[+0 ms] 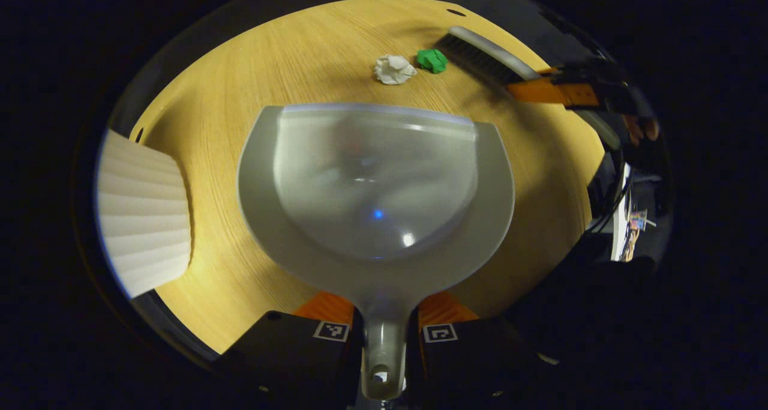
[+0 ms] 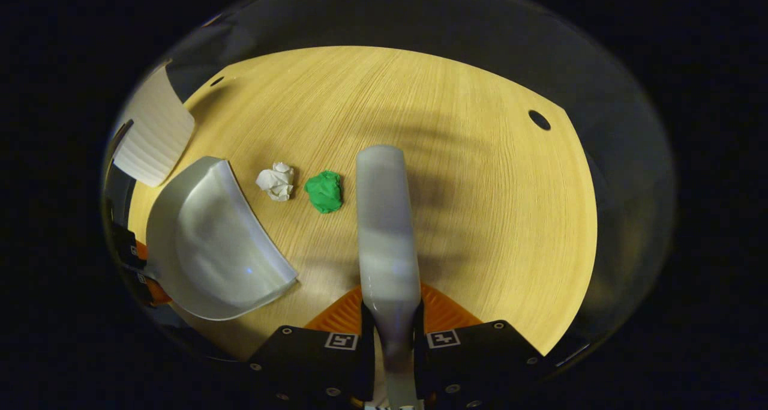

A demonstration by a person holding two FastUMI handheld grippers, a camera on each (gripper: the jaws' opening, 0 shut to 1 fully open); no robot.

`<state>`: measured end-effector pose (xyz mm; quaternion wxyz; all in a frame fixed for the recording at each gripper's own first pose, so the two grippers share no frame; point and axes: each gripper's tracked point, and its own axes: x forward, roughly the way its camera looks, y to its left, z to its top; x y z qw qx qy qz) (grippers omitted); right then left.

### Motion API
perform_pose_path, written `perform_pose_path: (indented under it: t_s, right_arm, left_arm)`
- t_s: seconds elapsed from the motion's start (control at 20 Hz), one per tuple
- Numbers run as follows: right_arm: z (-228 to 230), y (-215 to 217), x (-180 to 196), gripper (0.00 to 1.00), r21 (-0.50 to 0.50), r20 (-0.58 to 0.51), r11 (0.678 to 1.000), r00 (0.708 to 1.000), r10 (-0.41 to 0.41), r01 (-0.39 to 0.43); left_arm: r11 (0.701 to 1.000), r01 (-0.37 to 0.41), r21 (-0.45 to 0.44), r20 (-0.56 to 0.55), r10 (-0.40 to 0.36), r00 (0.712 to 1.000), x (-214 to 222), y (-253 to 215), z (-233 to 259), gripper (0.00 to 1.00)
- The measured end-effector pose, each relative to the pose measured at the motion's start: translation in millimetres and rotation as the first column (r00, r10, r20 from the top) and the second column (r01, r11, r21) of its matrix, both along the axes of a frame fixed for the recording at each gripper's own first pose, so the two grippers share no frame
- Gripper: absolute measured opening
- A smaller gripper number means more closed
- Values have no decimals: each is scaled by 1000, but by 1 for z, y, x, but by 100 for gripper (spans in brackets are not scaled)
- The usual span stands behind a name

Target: Pick up the small broom and dustpan from the desktop, sweep the trash into the dustpan with the broom, and then empty the trash into the garbage bin.

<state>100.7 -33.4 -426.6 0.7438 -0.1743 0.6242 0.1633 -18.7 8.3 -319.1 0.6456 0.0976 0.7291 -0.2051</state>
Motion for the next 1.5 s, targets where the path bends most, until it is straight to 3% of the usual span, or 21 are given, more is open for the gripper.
perform_pose_path:
  t_s: [0.2, 0.35, 0.65, 0.9, 1.0, 1.05, 1.1, 1.2, 1.3, 1.4, 1.5]
  right_arm:
    - [-5, 18, 41, 27, 14, 17, 994, 994, 104, -104]
    - [-13, 39, 40, 27, 74, -26, 980, 982, 185, -183]
    - [-3, 85, 8, 27, 227, -95, 891, 901, 423, -394]
    - [24, 119, 4, 27, 373, -205, 847, 857, 473, -378]
    - [29, 128, 21, 27, 390, -207, 843, 858, 471, -369]
    - [31, 116, -5, 27, 389, -192, 852, 874, 446, -349]
    - [30, 122, 25, 27, 378, -179, 870, 897, 404, -317]
    - [27, 112, 52, 27, 332, -142, 916, 949, 283, -224]
    - [22, 91, 80, 28, 265, -125, 963, 989, 81, -45]
    - [19, 79, 98, 28, 236, -123, 965, 989, -84, 111]
    - [13, 79, 97, 28, 190, -122, 964, 978, -167, 188]
  left_arm:
    - [997, 71, 9, 18, -71, 997, 18, 3, 5, 30]
    - [997, 79, 2, 21, -79, 997, 19, 2, 2, 30]
    - [999, 49, -15, 13, -49, 999, 18, 2, 0, 30]
    - [1000, -12, -20, 27, 12, 1000, 17, -6, 0, 30]
    - [999, -33, -28, 29, 34, 999, 16, -11, -1, 30]
    - [999, -42, -34, 32, 44, 999, 16, -14, -1, 30]
    - [997, -60, -39, 36, 62, 997, 16, -14, -2, 30]
    - [993, -108, -36, 41, 110, 993, 19, -14, -6, 30]
    - [986, -165, -34, 50, 166, 985, 19, -21, -5, 30]
    - [972, -233, -37, 58, 235, 970, 21, -30, -7, 30]
    - [957, -290, -27, 56, 291, 955, 21, -36, -6, 30]
